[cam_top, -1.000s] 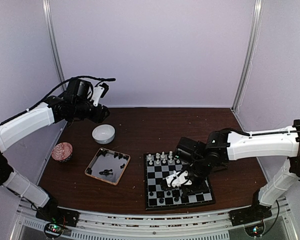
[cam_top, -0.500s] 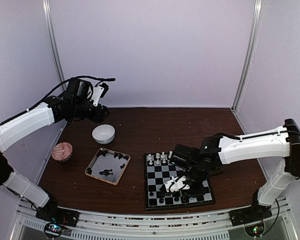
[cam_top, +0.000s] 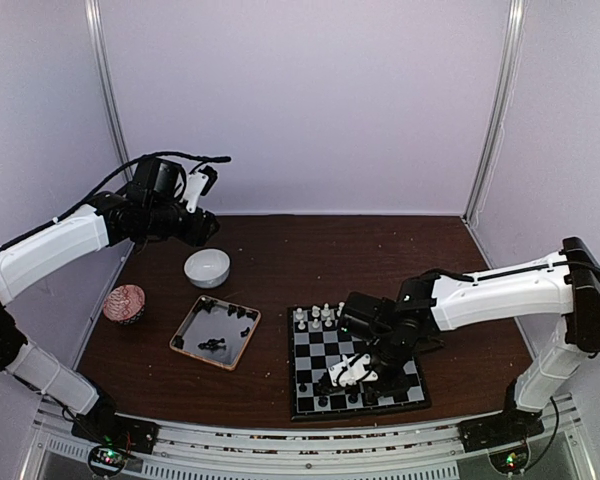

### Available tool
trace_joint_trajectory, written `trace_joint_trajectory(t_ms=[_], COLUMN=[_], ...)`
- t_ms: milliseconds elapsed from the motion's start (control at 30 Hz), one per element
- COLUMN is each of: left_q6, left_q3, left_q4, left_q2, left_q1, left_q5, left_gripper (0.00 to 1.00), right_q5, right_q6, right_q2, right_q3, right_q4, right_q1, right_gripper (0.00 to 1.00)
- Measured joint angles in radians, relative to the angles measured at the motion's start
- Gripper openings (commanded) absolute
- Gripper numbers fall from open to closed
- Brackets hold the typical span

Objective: Set up the chess pieces on the board
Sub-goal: Place the queen at d8.

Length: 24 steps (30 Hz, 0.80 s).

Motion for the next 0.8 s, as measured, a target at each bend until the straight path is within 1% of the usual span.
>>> trace_joint_trajectory(t_ms=[300,533,667,800], left_q6=[0.0,0.0,0.0,0.0], left_q3=[0.0,0.0,0.0,0.0], left_q4=[0.0,-0.001,-0.001,-0.001], left_q2=[0.0,0.0,0.0,0.001], left_q1=[0.0,0.0,0.0,0.0], left_q5=[0.005,0.008,0.011,0.011], left_gripper=[0.48,0.48,0.48,0.48], right_q5=[0.011,0.014,0.018,0.024], right_q6=[0.003,0.005,0.01,0.013], right_q2=[0.003,0.003,0.003,0.001], right_q3=[0.0,0.0,0.0,0.004], right_q4=[0.005,0.005,0.003,-0.008], right_q1=[0.002,0.005,0.004,0.004], right_gripper=[0.03,0.19,0.25,0.39])
